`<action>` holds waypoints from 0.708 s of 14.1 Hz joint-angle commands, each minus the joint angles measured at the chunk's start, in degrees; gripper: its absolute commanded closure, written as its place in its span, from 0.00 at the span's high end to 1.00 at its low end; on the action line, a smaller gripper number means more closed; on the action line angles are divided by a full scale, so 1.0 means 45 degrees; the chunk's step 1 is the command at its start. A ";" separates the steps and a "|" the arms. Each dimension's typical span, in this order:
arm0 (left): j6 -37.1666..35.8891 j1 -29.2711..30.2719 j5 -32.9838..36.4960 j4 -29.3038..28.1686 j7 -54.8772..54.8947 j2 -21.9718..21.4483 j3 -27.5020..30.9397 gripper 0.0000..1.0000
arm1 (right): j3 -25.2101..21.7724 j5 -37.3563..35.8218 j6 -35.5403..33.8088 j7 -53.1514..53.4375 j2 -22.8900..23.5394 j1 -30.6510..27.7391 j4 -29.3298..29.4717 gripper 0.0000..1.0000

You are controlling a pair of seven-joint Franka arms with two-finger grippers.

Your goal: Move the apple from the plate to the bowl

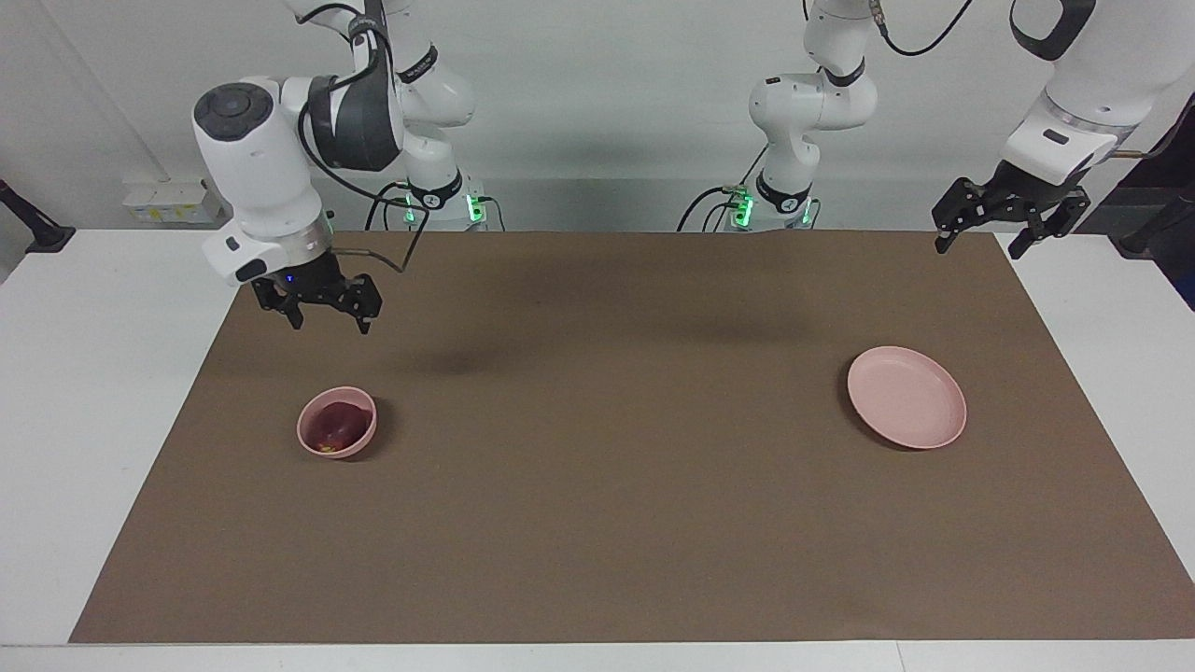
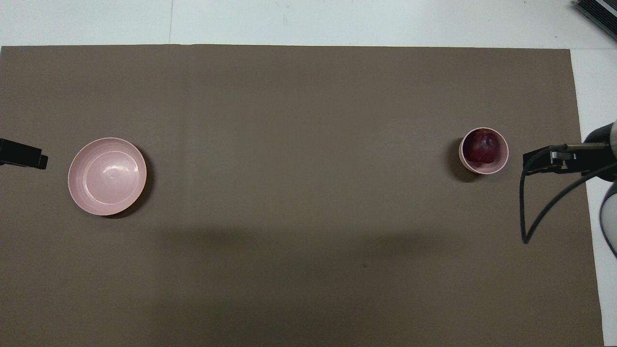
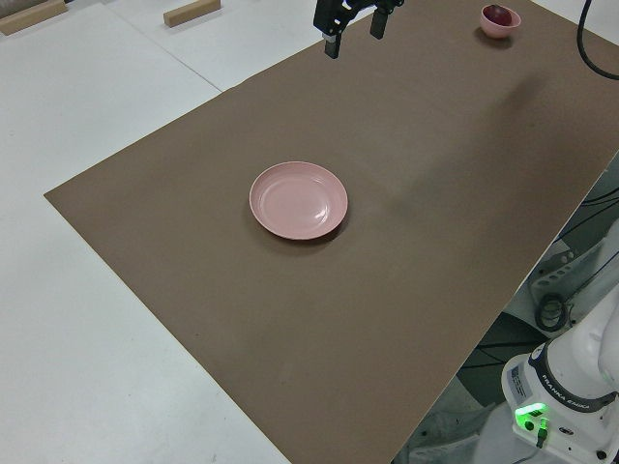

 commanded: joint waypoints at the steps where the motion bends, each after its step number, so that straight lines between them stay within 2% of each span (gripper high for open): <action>1: -0.0100 0.0123 0.0136 0.0127 -0.0095 -0.0038 -0.0071 1.00 | 0.0113 0.0384 -0.1323 -0.0296 0.0409 -0.0177 0.1371 1.00; 3: -0.0100 0.0123 0.0136 0.0127 -0.0095 -0.0038 -0.0071 1.00 | 0.0113 0.0461 -0.1718 -0.0296 0.0545 -0.0196 0.1842 1.00; 10: -0.0100 0.0123 0.0136 0.0127 -0.0115 -0.0038 -0.0071 1.00 | 0.0015 0.1144 -0.1445 -0.0412 0.0429 -0.0352 0.1569 1.00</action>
